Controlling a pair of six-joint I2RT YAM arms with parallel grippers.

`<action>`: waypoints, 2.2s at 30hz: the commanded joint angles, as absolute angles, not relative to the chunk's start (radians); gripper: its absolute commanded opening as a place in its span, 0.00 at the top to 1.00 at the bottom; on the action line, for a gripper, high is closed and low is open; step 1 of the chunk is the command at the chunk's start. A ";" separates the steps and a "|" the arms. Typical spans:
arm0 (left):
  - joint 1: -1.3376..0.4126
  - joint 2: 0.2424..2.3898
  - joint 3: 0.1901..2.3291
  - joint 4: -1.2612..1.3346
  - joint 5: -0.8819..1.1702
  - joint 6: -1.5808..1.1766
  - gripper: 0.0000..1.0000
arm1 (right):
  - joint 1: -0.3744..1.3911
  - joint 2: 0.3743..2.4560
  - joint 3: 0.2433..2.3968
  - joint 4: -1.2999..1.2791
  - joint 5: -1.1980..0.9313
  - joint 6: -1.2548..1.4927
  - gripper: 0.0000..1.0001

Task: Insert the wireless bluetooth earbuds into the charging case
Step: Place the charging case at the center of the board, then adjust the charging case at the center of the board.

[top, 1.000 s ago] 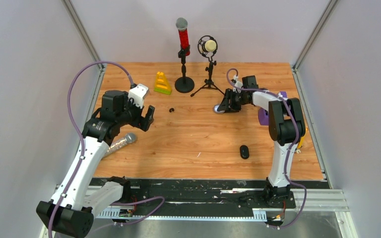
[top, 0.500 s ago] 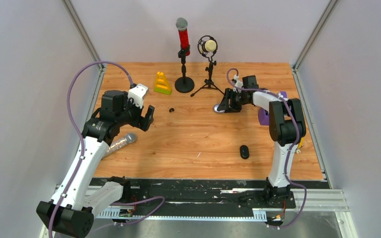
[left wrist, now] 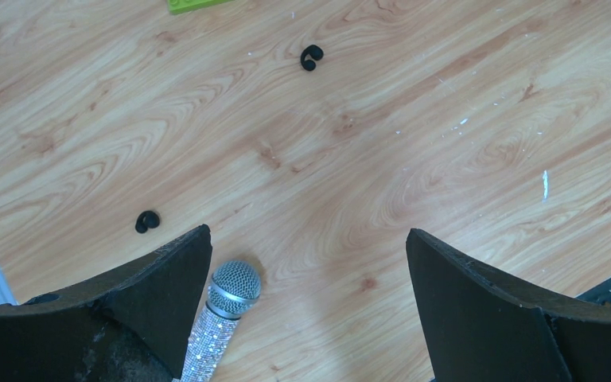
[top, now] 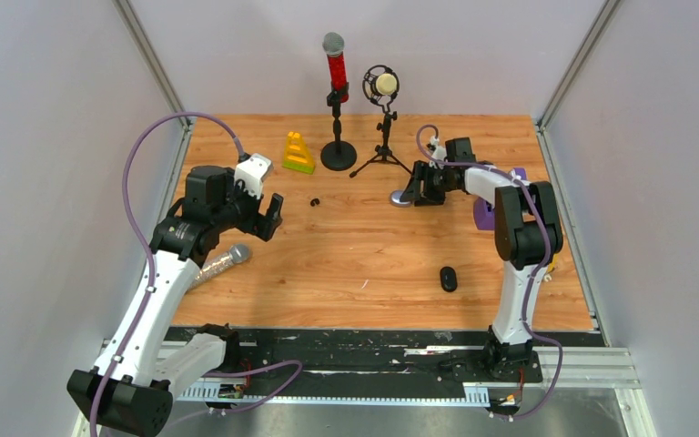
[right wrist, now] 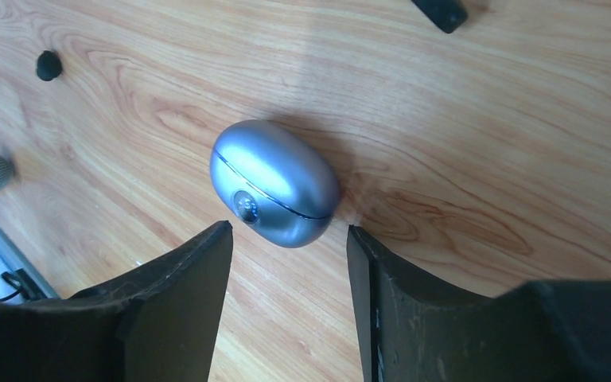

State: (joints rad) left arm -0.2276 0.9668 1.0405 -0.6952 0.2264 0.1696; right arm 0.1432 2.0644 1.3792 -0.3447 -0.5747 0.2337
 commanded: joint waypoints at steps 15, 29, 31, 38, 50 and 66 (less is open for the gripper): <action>-0.215 0.936 1.036 -0.663 0.237 0.176 0.00 | 0.223 1.615 1.270 -0.448 -0.398 -0.066 0.38; -0.209 0.904 1.027 -0.646 0.215 0.187 0.00 | 0.295 0.983 0.996 -0.476 -0.547 -0.348 0.00; -0.209 0.902 1.027 -0.645 0.216 0.187 0.00 | 0.294 0.913 0.936 -0.501 -0.525 -0.386 0.00; -0.209 0.889 1.011 -0.630 0.221 0.194 0.00 | 0.294 0.854 0.784 -0.620 -0.323 -0.477 0.00; -0.207 0.879 1.012 -0.626 0.176 0.204 0.00 | 0.279 1.072 0.687 -0.686 -0.125 -0.573 0.02; -0.200 0.907 0.996 -0.592 0.052 0.211 0.00 | 0.278 1.381 0.781 -0.732 -0.143 -0.493 0.13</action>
